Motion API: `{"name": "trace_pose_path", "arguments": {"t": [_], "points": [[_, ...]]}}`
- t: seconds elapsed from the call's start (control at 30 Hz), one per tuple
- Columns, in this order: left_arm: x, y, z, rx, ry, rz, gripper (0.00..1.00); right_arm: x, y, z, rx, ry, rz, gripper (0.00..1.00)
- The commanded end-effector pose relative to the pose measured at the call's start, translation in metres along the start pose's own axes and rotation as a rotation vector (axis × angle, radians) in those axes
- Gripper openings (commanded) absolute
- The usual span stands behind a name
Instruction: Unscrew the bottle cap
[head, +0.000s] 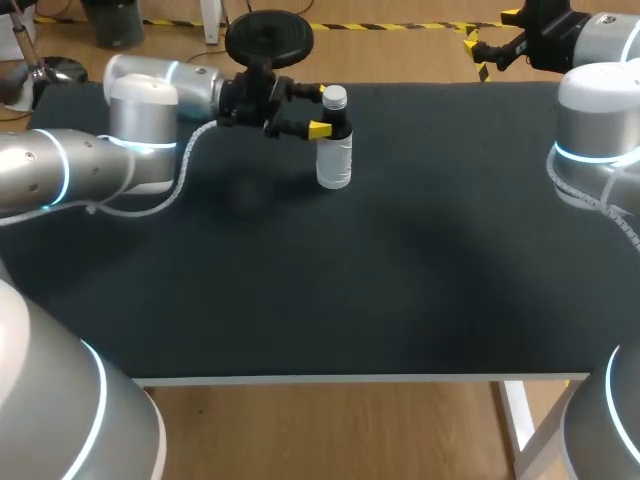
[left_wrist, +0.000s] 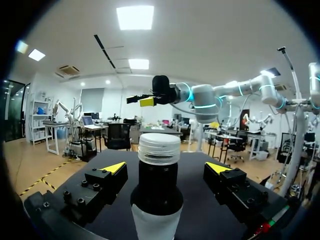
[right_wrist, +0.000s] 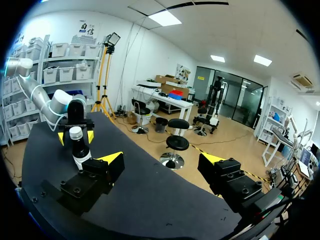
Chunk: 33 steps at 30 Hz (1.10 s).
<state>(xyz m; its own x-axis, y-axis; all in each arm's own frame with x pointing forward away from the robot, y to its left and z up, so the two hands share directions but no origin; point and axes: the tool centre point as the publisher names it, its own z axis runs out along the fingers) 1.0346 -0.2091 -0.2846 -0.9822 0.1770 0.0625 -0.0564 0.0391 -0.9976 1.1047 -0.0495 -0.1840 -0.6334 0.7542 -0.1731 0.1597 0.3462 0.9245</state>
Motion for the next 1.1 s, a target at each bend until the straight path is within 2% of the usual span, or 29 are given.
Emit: {"name": "trace_pose_path", "arguments": {"t": [0.03, 0.9, 0.97, 1.07, 1.1], "points": [[-0.0073, 0.0037, 0.0050, 0.007, 0.037, -0.003, 1.00, -0.0002, -0.0002, -0.0001, -0.001, 0.000, 0.000, 1.00], [-0.0053, 0.0041, 0.0144, 0.010, 0.072, -0.001, 1.00, -0.0002, -0.0002, -0.0001, -0.001, 0.000, 0.000, 1.00], [-0.0055, 0.0036, 0.0144, 0.011, 0.071, 0.000, 0.83, -0.0002, -0.0002, -0.0001, -0.001, 0.000, 0.000, 1.00], [-0.0058, 0.0033, 0.0143, 0.013, 0.072, 0.001, 0.62, -0.0002, -0.0002, -0.0001, -0.001, 0.000, 0.000, 1.00], [-0.0058, 0.0033, 0.0142, 0.013, 0.073, 0.002, 0.48, -0.0002, -0.0002, -0.0001, -0.001, 0.000, 0.000, 1.00]]}}
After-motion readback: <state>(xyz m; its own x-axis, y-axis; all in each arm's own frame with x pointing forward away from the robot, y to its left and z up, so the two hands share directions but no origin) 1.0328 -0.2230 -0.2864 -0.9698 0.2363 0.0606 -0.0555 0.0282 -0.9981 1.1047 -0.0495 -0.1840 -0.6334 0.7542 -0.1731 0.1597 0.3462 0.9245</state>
